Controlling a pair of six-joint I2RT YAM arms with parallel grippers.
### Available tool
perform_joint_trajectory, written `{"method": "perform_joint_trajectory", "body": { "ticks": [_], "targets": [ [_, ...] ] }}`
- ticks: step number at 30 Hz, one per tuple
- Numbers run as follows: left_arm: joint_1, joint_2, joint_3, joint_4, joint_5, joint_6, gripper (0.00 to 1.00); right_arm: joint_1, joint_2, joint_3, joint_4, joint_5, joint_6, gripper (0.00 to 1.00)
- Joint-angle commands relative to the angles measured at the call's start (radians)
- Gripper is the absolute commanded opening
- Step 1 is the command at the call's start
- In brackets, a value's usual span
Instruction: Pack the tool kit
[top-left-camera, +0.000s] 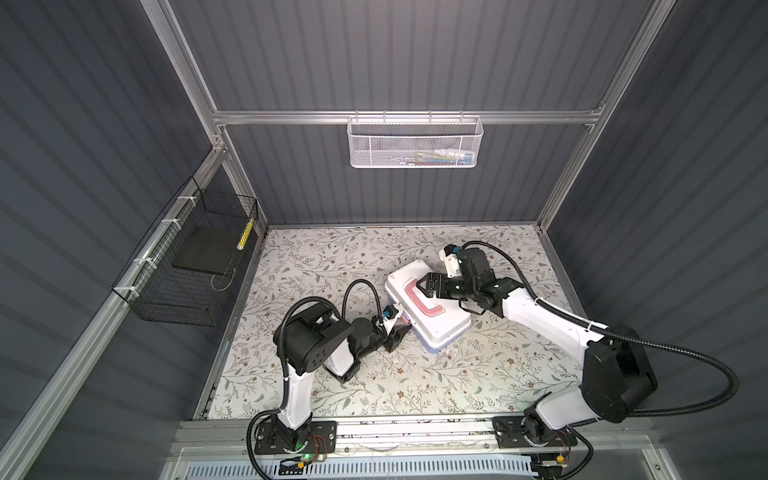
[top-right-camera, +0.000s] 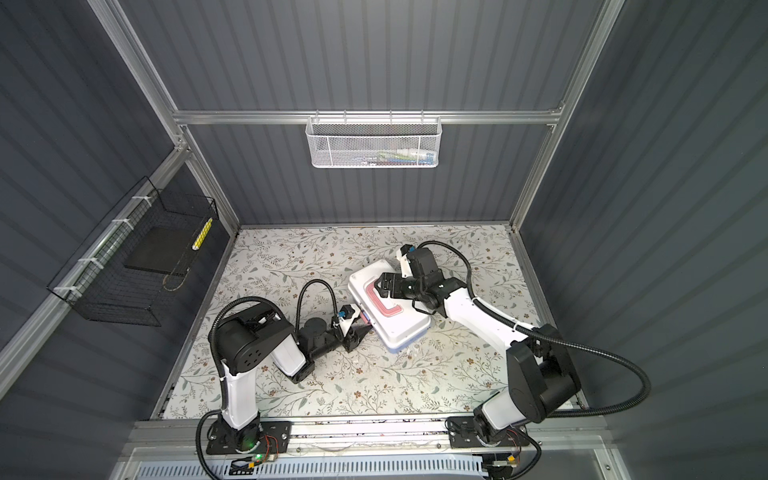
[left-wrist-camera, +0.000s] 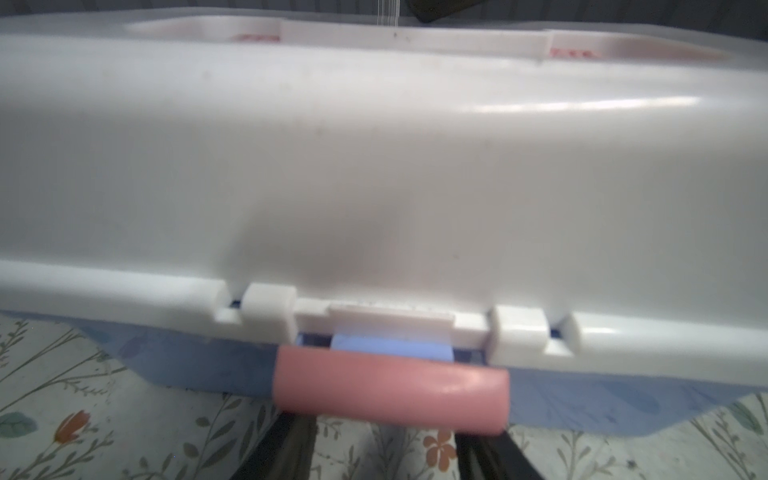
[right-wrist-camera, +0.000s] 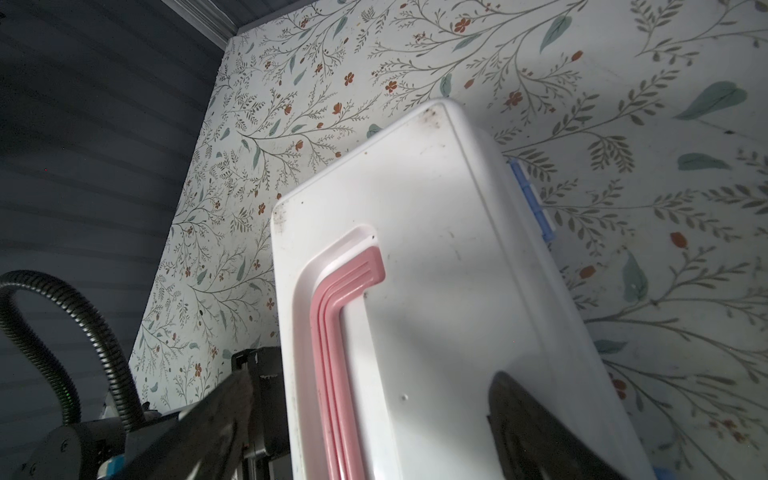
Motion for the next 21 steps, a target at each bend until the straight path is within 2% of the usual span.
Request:
{"method": "perform_joint_trajectory", "body": {
  "ticks": [1,21],
  "targets": [
    [0.004,-0.026,0.013,0.015,-0.013,0.018,0.45,-0.003,0.040,-0.039,-0.099,-0.006,0.012,0.90],
    [0.004,-0.153,0.013,-0.127,-0.028,0.051,0.40,-0.005,0.041,-0.045,-0.091,-0.013,0.013,0.90]
  ]
}}
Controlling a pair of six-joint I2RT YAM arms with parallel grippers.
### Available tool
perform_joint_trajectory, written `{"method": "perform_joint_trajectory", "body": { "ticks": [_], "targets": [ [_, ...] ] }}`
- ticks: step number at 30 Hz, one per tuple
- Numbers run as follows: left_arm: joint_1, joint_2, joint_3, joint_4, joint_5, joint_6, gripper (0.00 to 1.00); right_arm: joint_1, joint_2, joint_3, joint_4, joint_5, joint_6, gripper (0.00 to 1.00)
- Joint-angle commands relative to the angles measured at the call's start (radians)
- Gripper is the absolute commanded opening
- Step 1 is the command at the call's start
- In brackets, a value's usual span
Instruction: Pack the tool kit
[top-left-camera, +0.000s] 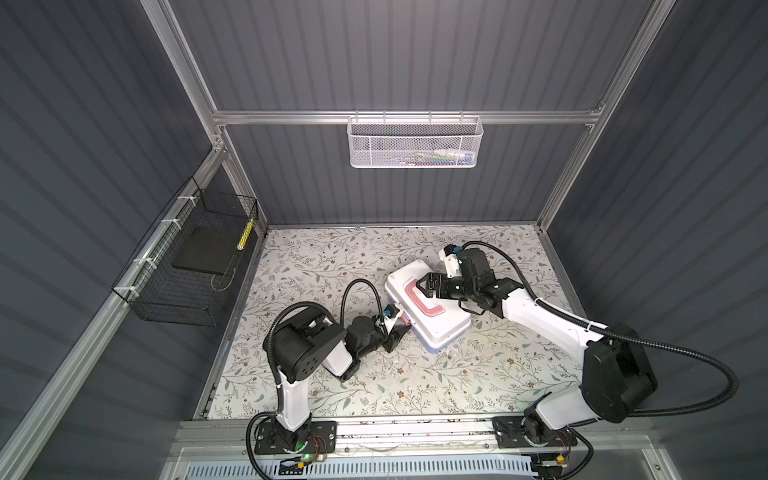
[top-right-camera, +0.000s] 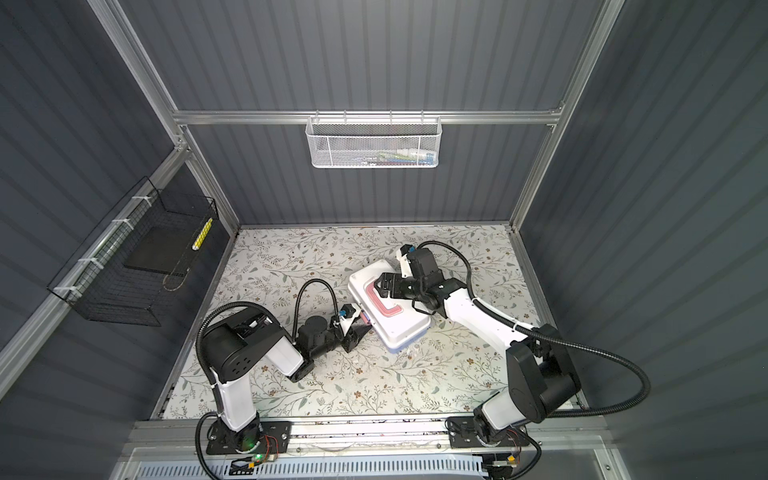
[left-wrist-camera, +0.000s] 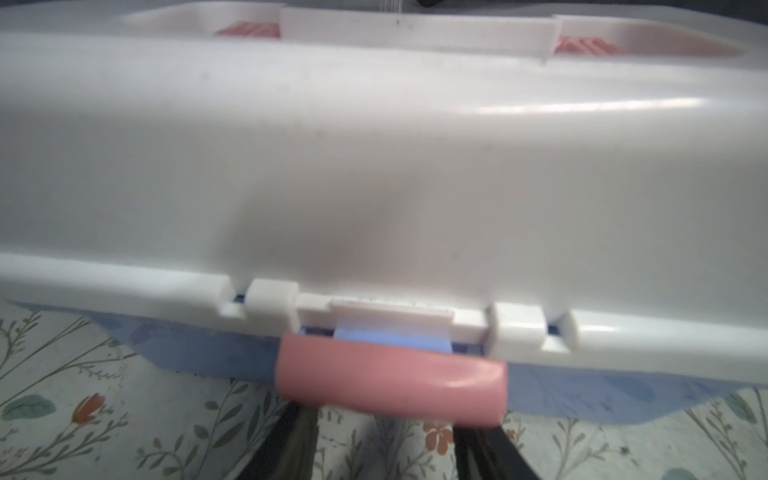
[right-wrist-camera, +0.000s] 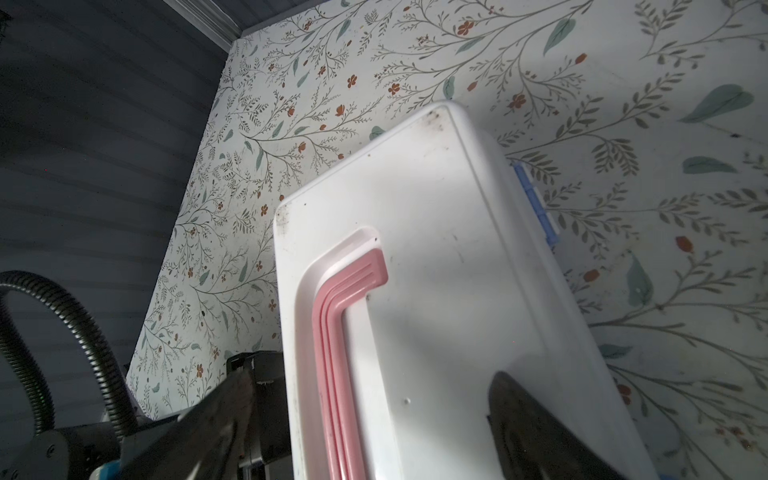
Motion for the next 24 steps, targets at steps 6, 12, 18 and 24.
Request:
{"method": "perform_joint_trajectory", "body": {
  "ticks": [6,12,18,24],
  "targets": [
    [0.004,-0.136,0.052,-0.158,0.000,0.062,0.37,-0.004,0.041,-0.040,-0.104,-0.014,0.014,0.90],
    [0.004,-0.199,0.082,-0.300,-0.006,0.088,0.37,-0.004,0.044,-0.043,-0.092,-0.027,0.012,0.90],
    [0.004,-0.229,0.106,-0.381,0.001,0.089,0.36,-0.004,0.044,-0.049,-0.087,-0.035,0.006,0.83],
    [0.004,-0.268,0.136,-0.482,-0.001,0.100,0.36,-0.004,0.041,-0.064,-0.084,-0.034,-0.003,0.71]
  ]
}}
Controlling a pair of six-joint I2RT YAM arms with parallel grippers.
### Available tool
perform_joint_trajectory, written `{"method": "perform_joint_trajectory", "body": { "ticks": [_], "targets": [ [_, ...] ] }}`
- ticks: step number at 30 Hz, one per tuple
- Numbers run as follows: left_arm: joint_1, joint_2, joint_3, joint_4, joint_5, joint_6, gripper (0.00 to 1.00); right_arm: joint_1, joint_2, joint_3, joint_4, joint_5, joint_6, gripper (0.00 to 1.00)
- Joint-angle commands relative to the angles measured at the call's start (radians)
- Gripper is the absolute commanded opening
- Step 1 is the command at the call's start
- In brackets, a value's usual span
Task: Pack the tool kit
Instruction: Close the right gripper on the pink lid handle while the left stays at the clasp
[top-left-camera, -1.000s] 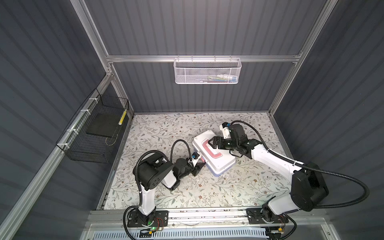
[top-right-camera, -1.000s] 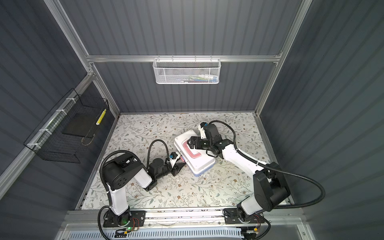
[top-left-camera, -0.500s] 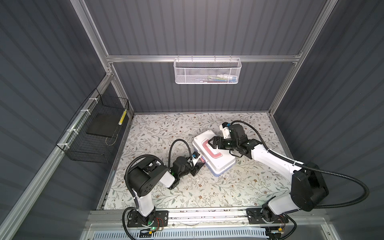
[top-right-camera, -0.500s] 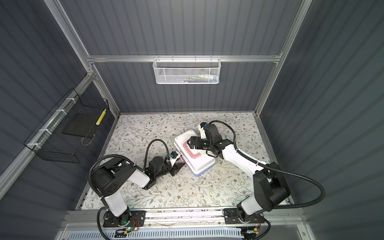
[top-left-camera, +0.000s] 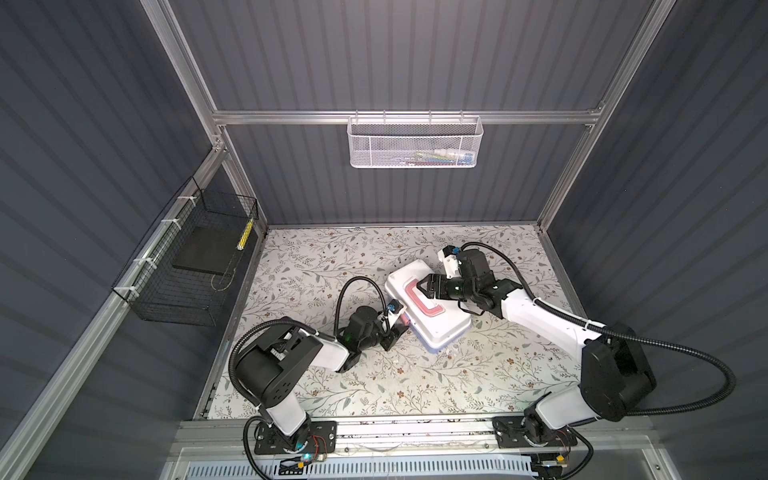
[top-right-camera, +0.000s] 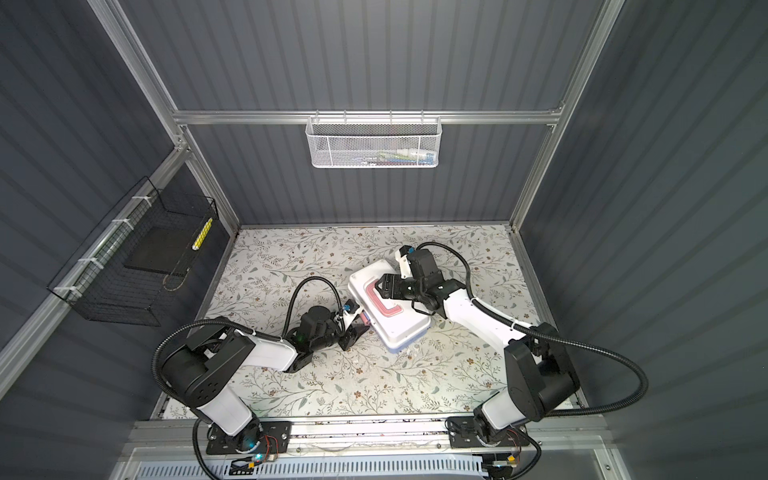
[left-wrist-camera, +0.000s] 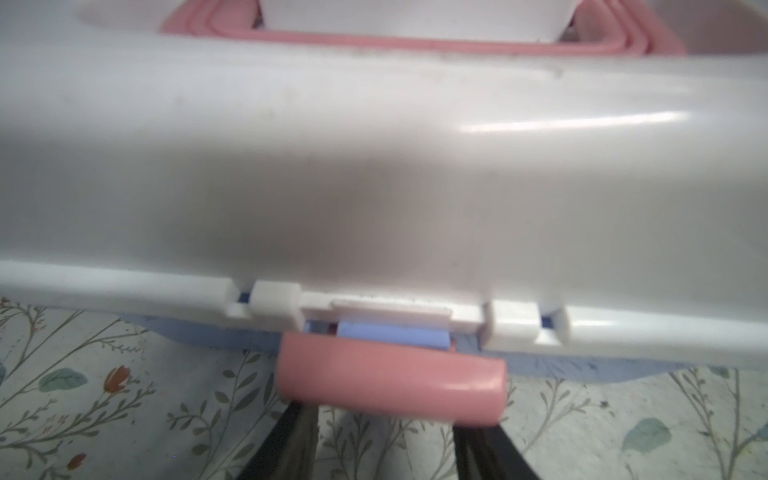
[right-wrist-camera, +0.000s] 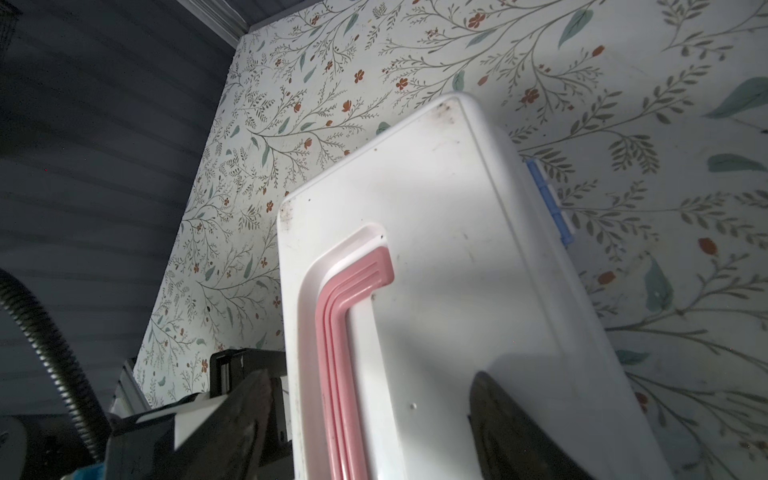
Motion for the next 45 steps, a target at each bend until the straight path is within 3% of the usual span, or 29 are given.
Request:
{"method": "perform_joint_trajectory", "body": {
  "ticks": [1,7,16,45],
  "targets": [
    [0.004,-0.053,0.058,-0.014,-0.002,0.039,0.36,-0.003,0.033,-0.048,-0.114,-0.008,-0.003,0.67],
    [0.004,-0.080,0.078,-0.088,0.004,0.045,0.35,-0.003,0.032,-0.058,-0.116,-0.005,-0.016,0.46],
    [0.004,-0.104,0.106,-0.174,0.001,0.056,0.34,-0.002,0.034,-0.070,-0.109,-0.019,-0.033,0.34],
    [0.004,-0.109,0.255,-0.447,-0.008,0.084,0.31,-0.002,0.035,-0.157,-0.041,-0.069,-0.069,0.24]
  ]
}}
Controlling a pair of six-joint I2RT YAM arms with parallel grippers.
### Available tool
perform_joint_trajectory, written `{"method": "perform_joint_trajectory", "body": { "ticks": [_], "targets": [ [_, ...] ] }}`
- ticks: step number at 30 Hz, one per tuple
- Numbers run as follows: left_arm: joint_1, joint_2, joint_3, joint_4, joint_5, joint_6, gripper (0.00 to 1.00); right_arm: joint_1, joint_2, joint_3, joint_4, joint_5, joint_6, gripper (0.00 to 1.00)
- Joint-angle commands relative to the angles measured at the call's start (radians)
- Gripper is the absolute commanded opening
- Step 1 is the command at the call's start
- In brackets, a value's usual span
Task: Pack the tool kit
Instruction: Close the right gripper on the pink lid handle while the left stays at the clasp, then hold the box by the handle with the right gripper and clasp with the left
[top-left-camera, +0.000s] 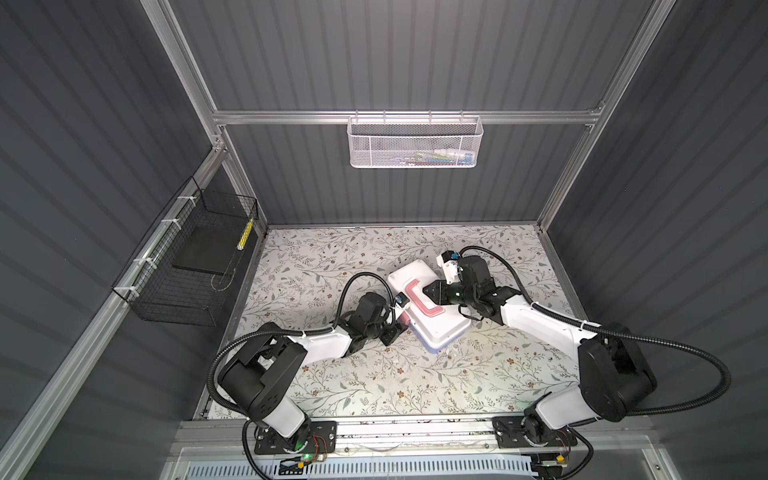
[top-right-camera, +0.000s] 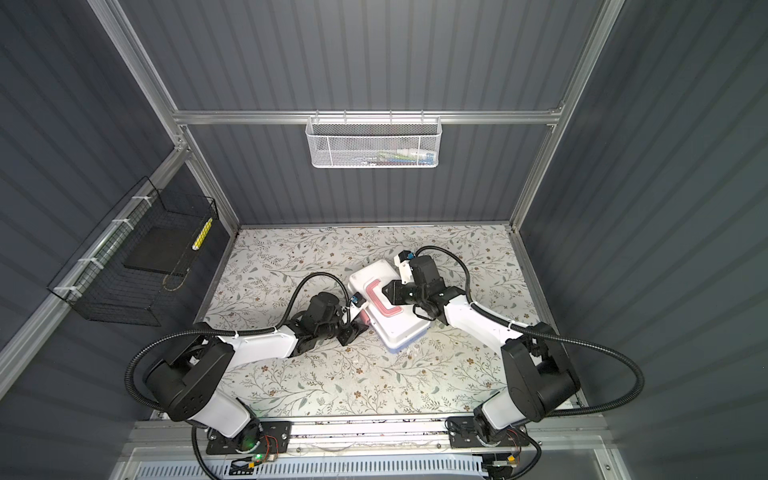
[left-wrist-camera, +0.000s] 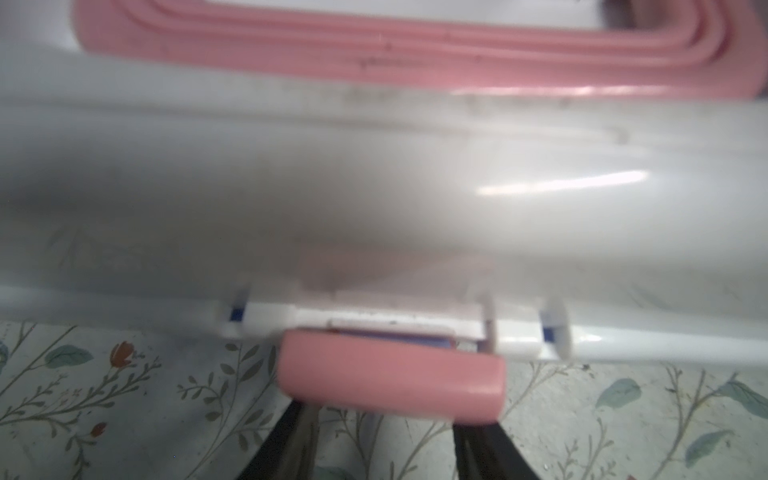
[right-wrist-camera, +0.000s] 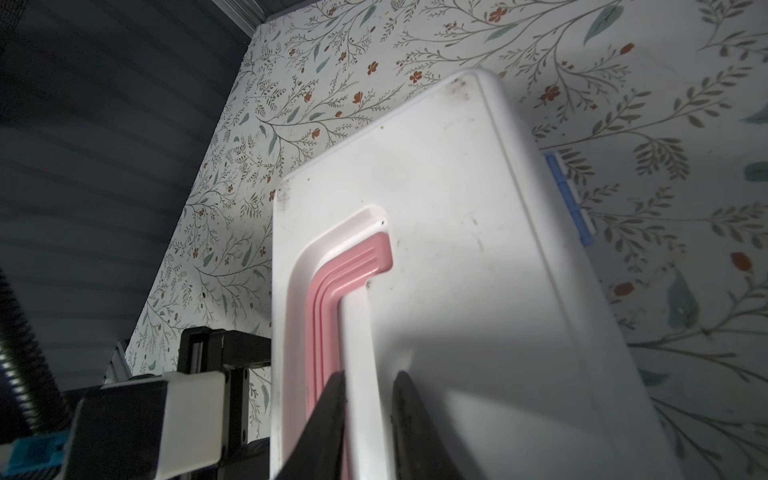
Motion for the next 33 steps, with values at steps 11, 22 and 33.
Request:
{"method": "perform_joint_trajectory", "body": {
  "ticks": [11,22,33],
  "targets": [
    [0.004,-0.032,0.096,-0.006,-0.015,0.042,0.31,0.006,0.041,-0.098,-0.116,-0.039,0.000,0.24],
    [0.004,-0.048,0.120,-0.050,-0.043,0.043,0.30,0.006,0.042,-0.128,-0.104,-0.043,-0.005,0.22],
    [0.004,-0.055,0.140,-0.085,-0.067,0.049,0.30,0.008,0.063,-0.133,-0.103,-0.054,0.000,0.21]
  ]
}}
